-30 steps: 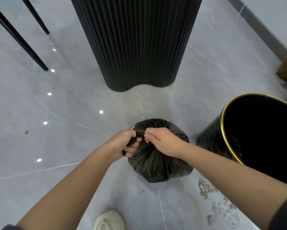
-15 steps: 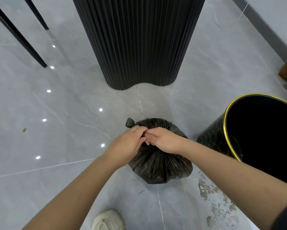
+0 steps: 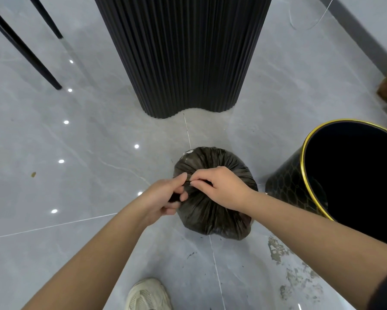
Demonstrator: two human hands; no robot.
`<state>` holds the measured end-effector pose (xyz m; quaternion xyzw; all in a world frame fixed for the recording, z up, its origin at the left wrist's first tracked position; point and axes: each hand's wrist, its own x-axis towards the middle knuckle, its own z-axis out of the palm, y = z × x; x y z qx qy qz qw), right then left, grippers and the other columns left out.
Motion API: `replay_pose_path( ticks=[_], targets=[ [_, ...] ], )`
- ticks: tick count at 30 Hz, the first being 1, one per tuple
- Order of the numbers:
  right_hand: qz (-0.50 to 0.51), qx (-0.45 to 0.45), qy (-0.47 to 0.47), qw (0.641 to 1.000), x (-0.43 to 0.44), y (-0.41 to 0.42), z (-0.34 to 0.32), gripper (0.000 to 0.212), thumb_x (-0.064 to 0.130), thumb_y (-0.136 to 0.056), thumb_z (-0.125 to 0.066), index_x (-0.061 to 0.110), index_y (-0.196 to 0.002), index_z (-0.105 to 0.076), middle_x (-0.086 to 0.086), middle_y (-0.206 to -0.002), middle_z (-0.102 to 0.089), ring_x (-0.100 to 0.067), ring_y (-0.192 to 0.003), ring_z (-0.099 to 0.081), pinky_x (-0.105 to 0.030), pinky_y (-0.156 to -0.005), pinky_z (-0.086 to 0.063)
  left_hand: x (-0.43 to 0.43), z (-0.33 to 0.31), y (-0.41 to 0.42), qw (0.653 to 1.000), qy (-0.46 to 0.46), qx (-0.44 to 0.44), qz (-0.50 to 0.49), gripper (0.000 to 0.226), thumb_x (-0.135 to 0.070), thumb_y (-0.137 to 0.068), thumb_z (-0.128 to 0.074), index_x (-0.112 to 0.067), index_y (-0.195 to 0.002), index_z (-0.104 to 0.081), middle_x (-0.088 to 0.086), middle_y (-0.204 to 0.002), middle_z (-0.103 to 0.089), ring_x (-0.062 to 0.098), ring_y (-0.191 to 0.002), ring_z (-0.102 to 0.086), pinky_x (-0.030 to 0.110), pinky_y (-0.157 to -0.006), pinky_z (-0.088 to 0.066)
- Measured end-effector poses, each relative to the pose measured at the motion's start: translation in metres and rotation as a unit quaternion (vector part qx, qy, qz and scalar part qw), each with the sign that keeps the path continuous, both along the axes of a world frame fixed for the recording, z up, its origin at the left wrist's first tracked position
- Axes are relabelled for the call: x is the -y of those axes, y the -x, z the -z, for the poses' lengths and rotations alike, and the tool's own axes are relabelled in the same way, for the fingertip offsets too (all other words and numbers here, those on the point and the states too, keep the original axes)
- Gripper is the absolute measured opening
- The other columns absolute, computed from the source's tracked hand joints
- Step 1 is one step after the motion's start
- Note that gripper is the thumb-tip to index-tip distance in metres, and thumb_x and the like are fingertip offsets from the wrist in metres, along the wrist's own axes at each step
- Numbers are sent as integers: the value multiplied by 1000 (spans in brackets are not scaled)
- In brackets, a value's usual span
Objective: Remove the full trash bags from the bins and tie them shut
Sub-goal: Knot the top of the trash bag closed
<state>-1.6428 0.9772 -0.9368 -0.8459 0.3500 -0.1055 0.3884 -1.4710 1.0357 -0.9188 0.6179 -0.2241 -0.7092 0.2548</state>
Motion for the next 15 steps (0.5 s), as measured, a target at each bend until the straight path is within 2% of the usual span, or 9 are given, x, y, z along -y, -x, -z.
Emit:
replay_pose_path(
  ticks=[2,4,6,8,10,12,13,15],
  targets=[
    [27,2,-32,999,1,0,2,18,28,-96,-50,20,-92,-66,7,-77,-66,-11,-71,-60,-38,-72,-49,-6,2,3,990,5,-105,-89,35,-41,-96,-47,-15,-72,-52,-4,-54,-40,6,-37,-20,18,-37,-19],
    [52,12,-81,995,5,0,1,17,27,-96,-52,20,-87,-66,8,-76,-65,-10,-73,-60,-35,-73,-50,-13,3,12,971,33,-168,-167,28,-35,-92,-49,-11,-83,-60,-5,-50,-36,5,-35,-21,17,-35,-21],
    [61,10,-118,991,9,-3,-1,17,27,-95,-55,22,-86,-68,8,-81,-69,-8,-81,-63,-32,-80,-51,-20,5,23,957,76,-179,-213,27,-34,-88,-52,-10,-93,-64,-5,-53,-43,5,-37,-25,17,-38,-29],
    [62,5,-147,987,13,-6,-4,19,24,-95,-55,18,-85,-70,6,-83,-70,-7,-84,-64,-31,-84,-50,-26,9,30,955,113,-157,-225,28,-30,-92,-49,-11,-105,-66,-2,-59,-49,7,-41,-29,18,-43,-34],
    [61,4,-160,985,15,-8,-7,25,21,-95,-53,12,-76,-67,3,-71,-65,-8,-70,-59,-28,-74,-49,-28,14,34,964,156,-72,-202,29,-26,-98,-46,-7,-101,-67,8,-65,-50,9,-44,-32,24,-48,-37],
    [50,-4,-169,984,15,-8,-9,24,17,-95,-53,13,-76,-67,13,-63,-57,1,-60,-51,-17,-66,-40,-26,19,29,963,209,79,-150,26,-21,-99,-45,-11,-101,-69,12,-66,-52,10,-46,-39,26,-54,-40],
    [45,-10,-173,984,15,-8,-10,22,17,-94,-53,15,-80,-69,15,-64,-57,4,-61,-50,-13,-66,-38,-25,22,24,951,241,162,-108,25,-18,-99,-45,-20,-110,-68,7,-65,-57,7,-49,-44,24,-57,-42],
    [42,-16,-177,983,14,-7,-11,21,18,-94,-52,17,-84,-70,16,-68,-60,5,-67,-53,-13,-70,-41,-23,26,12,897,315,309,27,30,-17,-97,-49,-28,-122,-61,-6,-75,-63,1,-62,-53,17,-66,-44]
  ],
)
